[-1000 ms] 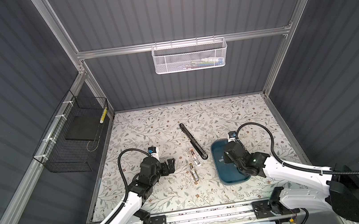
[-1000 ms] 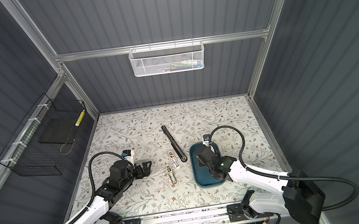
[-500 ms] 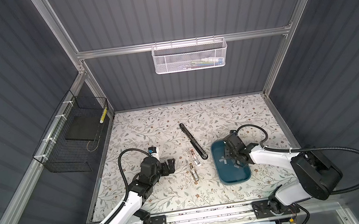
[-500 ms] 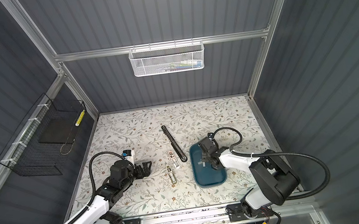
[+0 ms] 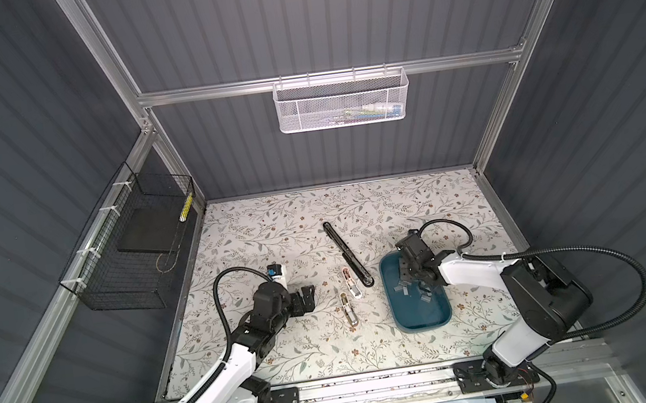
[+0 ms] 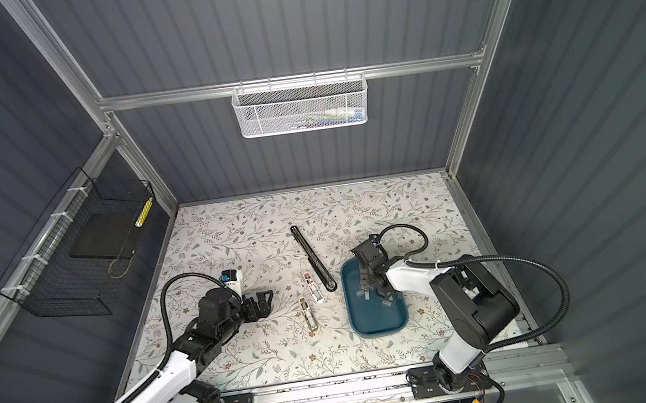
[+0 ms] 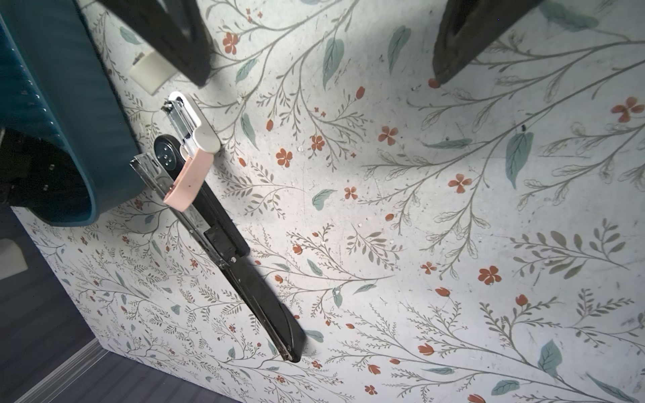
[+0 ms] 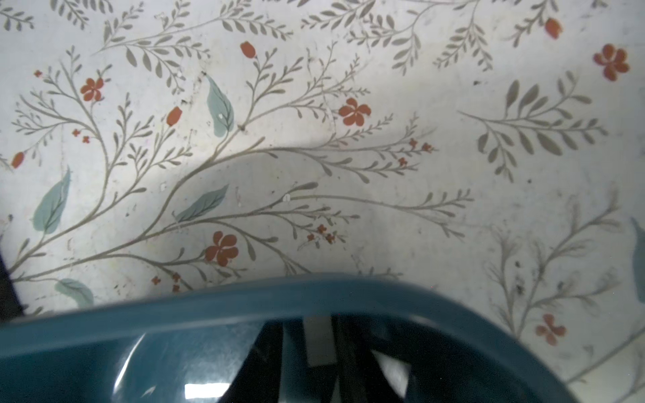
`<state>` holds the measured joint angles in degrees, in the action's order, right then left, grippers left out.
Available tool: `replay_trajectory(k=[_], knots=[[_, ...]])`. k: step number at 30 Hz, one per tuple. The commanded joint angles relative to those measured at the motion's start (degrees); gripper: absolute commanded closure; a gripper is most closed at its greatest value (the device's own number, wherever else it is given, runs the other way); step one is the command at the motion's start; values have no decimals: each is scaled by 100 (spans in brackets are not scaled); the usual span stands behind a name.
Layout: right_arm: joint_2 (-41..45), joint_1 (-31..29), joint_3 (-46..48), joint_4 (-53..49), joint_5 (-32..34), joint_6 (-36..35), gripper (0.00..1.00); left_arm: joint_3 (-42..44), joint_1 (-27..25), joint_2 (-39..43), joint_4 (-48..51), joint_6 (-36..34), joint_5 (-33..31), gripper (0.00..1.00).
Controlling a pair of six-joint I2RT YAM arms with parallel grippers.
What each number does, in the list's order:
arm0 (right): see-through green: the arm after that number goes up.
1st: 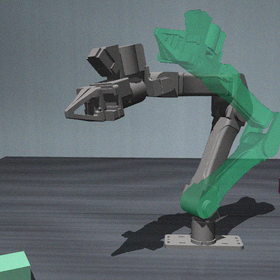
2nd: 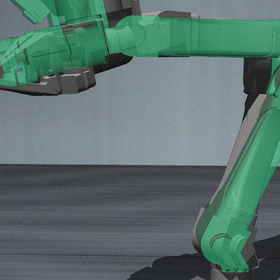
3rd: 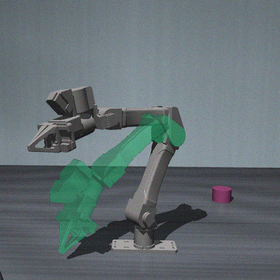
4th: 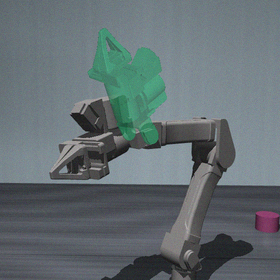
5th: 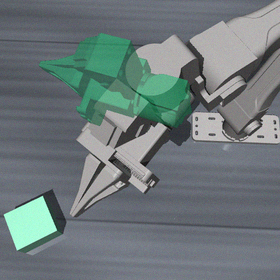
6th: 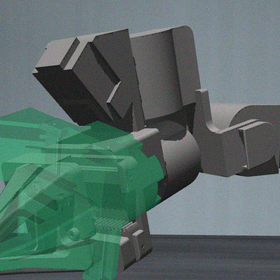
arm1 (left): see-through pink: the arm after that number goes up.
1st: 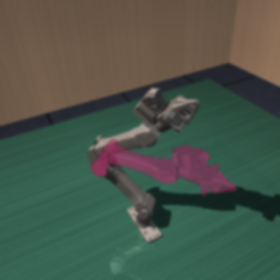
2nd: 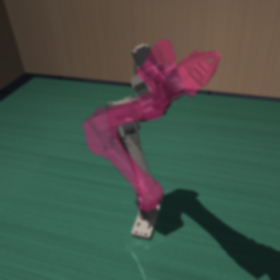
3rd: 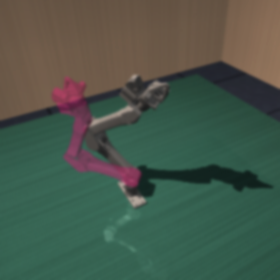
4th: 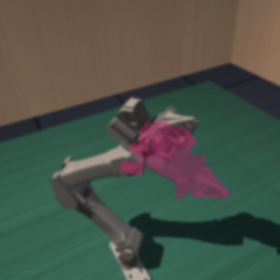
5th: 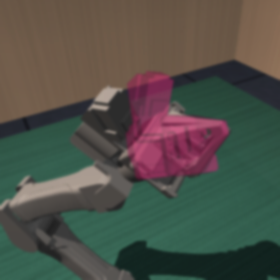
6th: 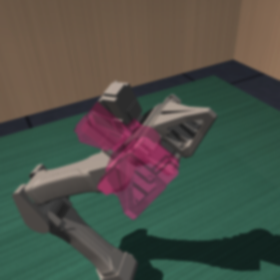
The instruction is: Load the staples into the stapler
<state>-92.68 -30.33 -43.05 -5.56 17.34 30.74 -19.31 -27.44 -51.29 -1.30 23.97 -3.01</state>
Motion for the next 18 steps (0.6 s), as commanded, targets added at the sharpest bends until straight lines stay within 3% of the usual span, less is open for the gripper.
replay_trajectory(k=[1,18], knots=[[-170,52,-137,-93,84,-93,71,-20,-33,-28,-55,-28,-25,0],[-444,94,-235,-103,72,-156,77,-20,-37,-29,-56,-32,-25,0]])
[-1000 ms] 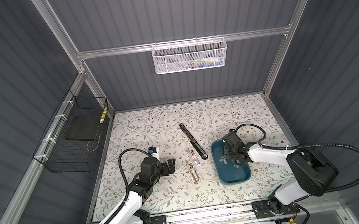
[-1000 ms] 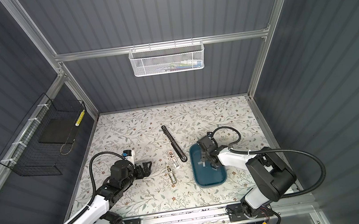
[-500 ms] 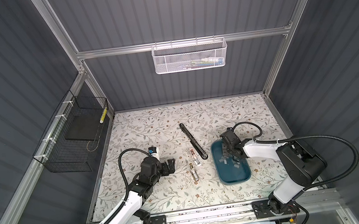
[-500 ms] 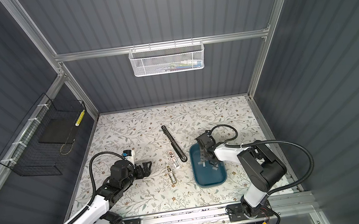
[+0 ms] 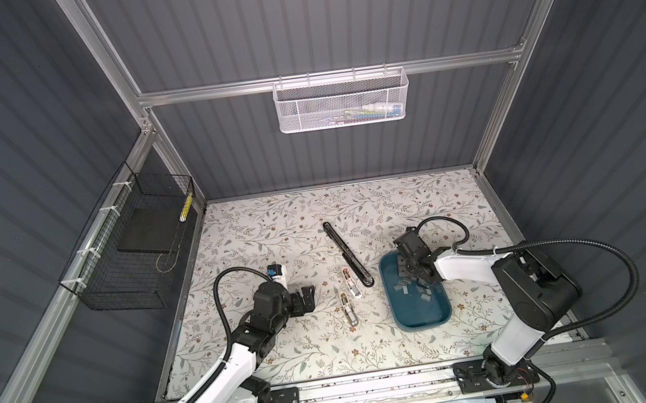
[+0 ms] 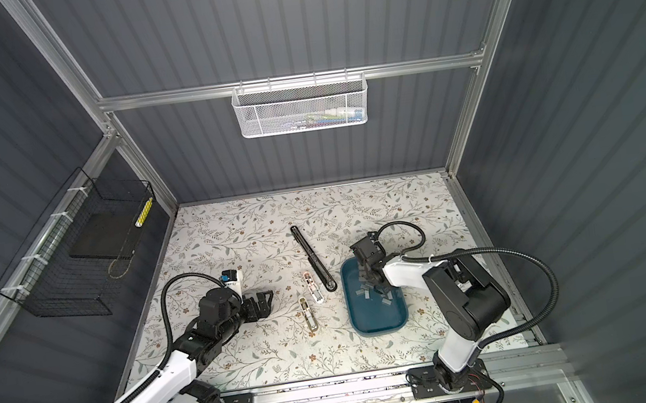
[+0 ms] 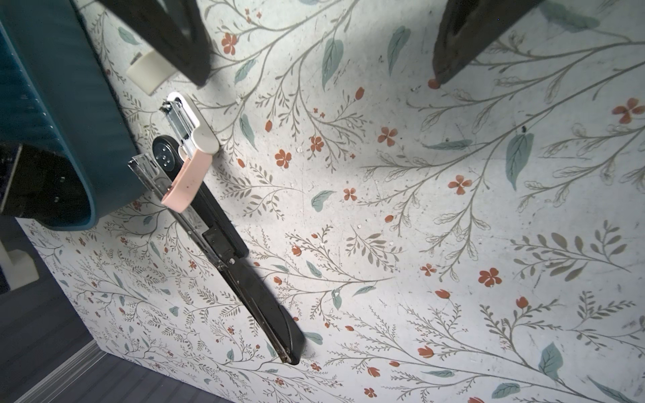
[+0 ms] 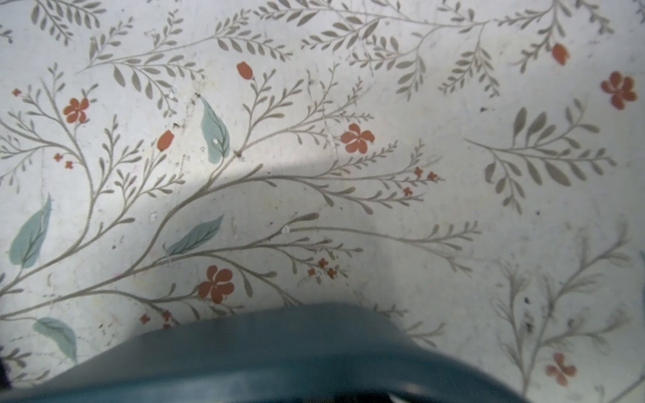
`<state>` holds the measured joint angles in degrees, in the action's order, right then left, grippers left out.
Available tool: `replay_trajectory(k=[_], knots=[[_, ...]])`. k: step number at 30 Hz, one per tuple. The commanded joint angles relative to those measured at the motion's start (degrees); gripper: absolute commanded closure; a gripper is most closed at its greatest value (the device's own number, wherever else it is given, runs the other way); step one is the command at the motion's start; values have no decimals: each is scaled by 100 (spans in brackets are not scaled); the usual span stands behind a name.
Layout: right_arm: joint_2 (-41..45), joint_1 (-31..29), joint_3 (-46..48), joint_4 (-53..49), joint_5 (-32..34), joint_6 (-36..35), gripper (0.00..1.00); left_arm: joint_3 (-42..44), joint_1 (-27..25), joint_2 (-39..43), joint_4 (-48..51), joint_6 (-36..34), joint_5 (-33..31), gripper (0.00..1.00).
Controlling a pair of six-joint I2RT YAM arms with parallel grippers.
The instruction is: Load the staples into the stapler
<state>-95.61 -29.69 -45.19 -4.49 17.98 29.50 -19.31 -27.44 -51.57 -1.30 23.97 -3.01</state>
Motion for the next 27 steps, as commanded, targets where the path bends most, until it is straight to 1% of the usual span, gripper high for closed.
replay_trajectory(k=[1,5,9,16,21,27], knots=[[-151,33,-16,-205,13,-31,77,-20,-33,-2,-59,-34,-24,0],[-165,38,-9,-177,8,-17,78,-20,-36,4,-55,-32,-25,0],[-211,42,-10,-175,-11,-10,82,-21,-42,-1,-61,-28,-25,0],[-22,51,54,-182,-96,-45,87,-21,-42,0,-62,-30,-16,0],[515,36,269,-147,-194,-62,88,-11,-42,11,-64,-41,-6,0],[1477,4,464,-192,-502,-93,90,2,-42,66,-63,-35,0,0]])
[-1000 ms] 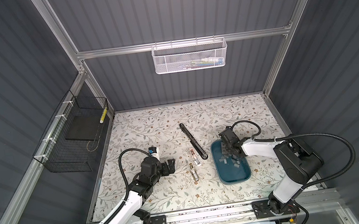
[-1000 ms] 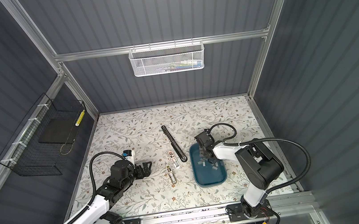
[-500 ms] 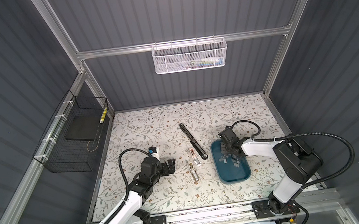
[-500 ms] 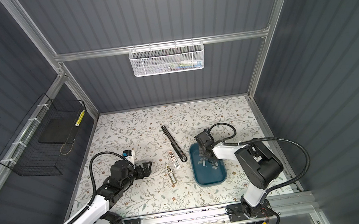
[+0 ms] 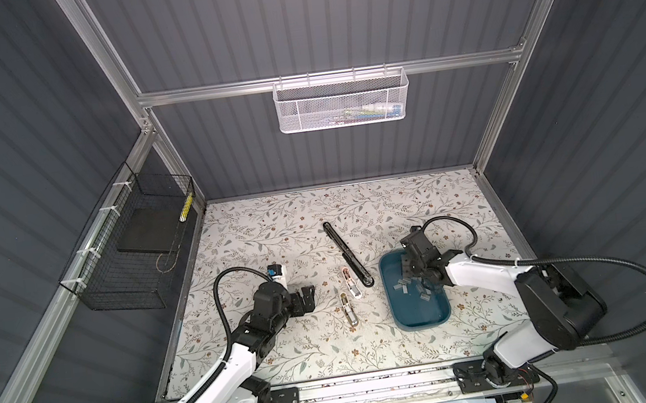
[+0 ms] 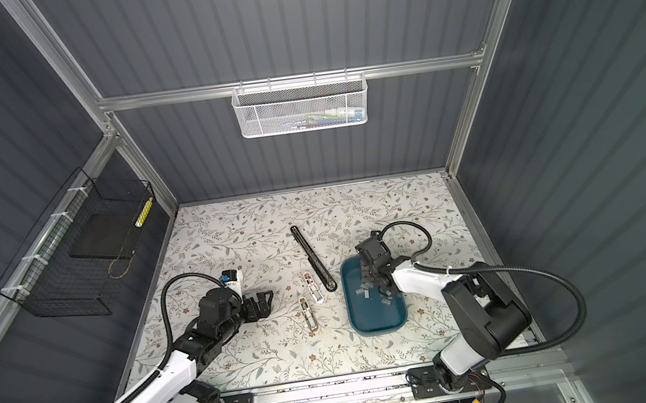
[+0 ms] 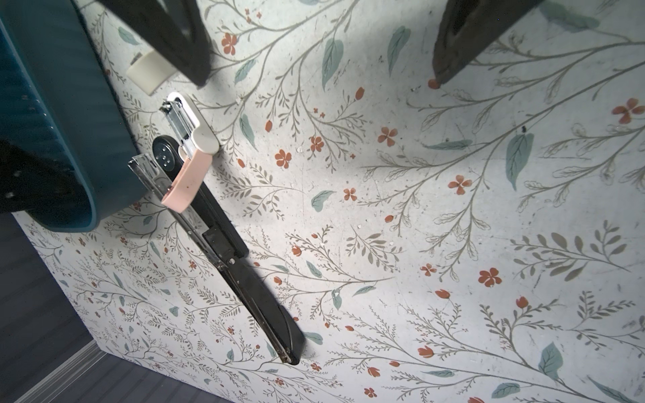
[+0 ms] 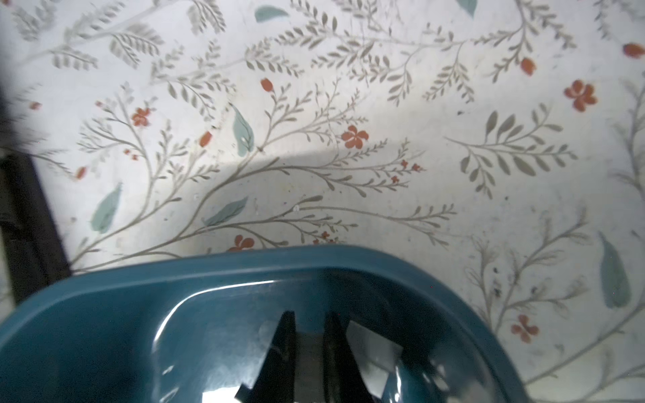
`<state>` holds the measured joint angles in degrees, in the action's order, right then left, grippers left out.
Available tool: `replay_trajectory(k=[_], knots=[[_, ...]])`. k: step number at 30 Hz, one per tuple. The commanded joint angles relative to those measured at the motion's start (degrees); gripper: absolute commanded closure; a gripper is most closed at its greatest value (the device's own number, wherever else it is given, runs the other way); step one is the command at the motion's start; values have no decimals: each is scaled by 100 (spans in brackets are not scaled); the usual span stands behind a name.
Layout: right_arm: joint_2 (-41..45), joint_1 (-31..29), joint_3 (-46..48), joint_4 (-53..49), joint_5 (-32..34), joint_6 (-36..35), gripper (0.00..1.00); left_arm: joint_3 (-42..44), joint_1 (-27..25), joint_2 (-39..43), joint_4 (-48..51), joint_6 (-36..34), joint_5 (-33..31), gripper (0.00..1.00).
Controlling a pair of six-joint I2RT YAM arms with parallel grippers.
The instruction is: Load the staples into the stapler
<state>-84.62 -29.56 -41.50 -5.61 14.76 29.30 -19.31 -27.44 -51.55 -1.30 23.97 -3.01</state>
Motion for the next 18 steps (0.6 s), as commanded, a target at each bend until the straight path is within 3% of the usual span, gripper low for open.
replay_trajectory(k=[1,10,12,18], knots=[[558,-26,130,-68,-242,-90,90,14,-42,87,-64,-41,11,0],[1986,-612,473,659,-939,-723,87,50,-44,160,-72,-37,28,0],[1989,-784,375,706,-1119,-935,88,50,-50,171,-82,-40,50,0],[1313,-1414,-258,565,-843,-1604,90,115,-51,311,-117,-66,125,0]])
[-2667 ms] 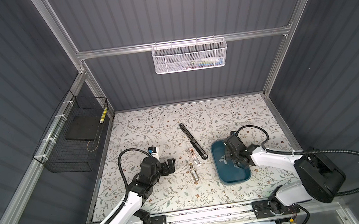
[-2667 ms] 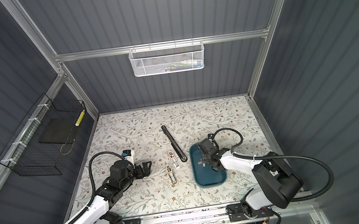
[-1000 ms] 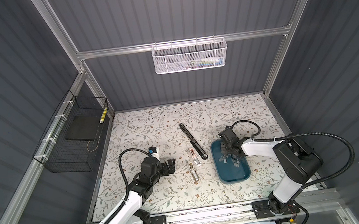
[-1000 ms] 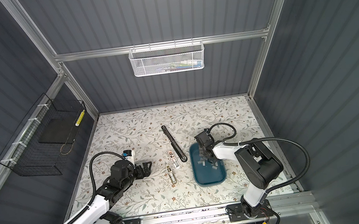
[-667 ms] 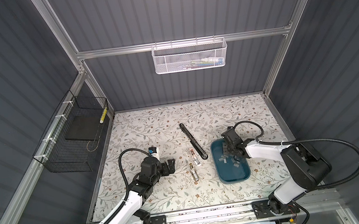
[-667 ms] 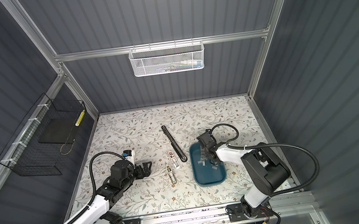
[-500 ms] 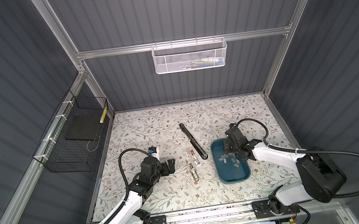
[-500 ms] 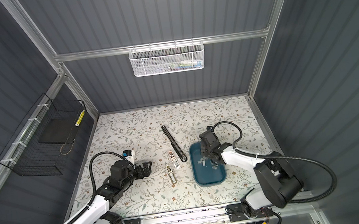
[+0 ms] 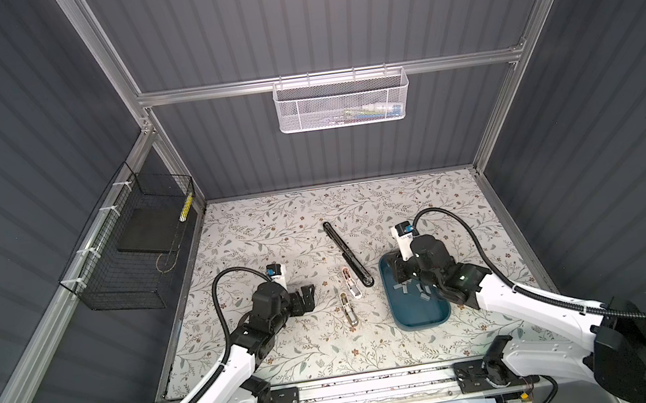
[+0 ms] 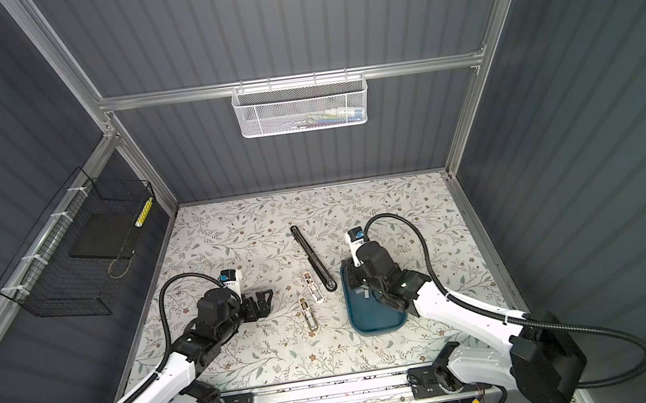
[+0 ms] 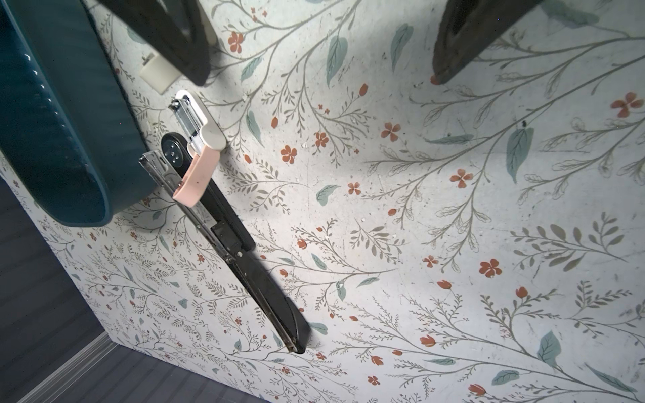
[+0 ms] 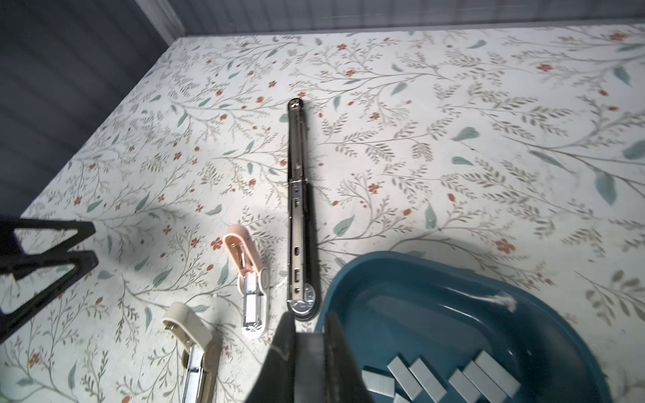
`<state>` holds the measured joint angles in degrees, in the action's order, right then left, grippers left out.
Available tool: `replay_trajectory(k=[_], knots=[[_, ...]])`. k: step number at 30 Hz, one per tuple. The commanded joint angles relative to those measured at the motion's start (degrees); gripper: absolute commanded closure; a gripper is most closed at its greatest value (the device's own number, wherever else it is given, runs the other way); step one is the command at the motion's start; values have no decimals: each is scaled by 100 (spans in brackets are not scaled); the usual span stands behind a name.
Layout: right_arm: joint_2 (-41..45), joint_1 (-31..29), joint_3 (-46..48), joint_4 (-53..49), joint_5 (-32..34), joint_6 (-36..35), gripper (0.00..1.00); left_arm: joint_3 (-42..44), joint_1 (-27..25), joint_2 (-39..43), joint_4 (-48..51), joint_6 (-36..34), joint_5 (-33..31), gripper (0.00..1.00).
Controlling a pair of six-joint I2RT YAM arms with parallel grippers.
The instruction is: Load the staples into the stapler
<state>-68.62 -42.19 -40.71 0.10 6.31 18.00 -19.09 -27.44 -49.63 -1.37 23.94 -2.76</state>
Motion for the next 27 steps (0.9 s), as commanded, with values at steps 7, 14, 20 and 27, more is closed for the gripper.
replay_trajectory(k=[7,14,20,27], knots=[[-1622,-201,-1167,-162,-224,-612,91,59,-51,36,-94,-61,92,0],[-2706,-162,-1839,-310,-408,-783,93,46,-51,26,-61,-47,26,0],[-3023,42,-2011,-349,-567,-649,94,11,-51,-43,-48,-42,-13,0],[-3100,62,-2035,-358,-492,-605,93,-21,-51,-106,-35,-47,-40,0]])
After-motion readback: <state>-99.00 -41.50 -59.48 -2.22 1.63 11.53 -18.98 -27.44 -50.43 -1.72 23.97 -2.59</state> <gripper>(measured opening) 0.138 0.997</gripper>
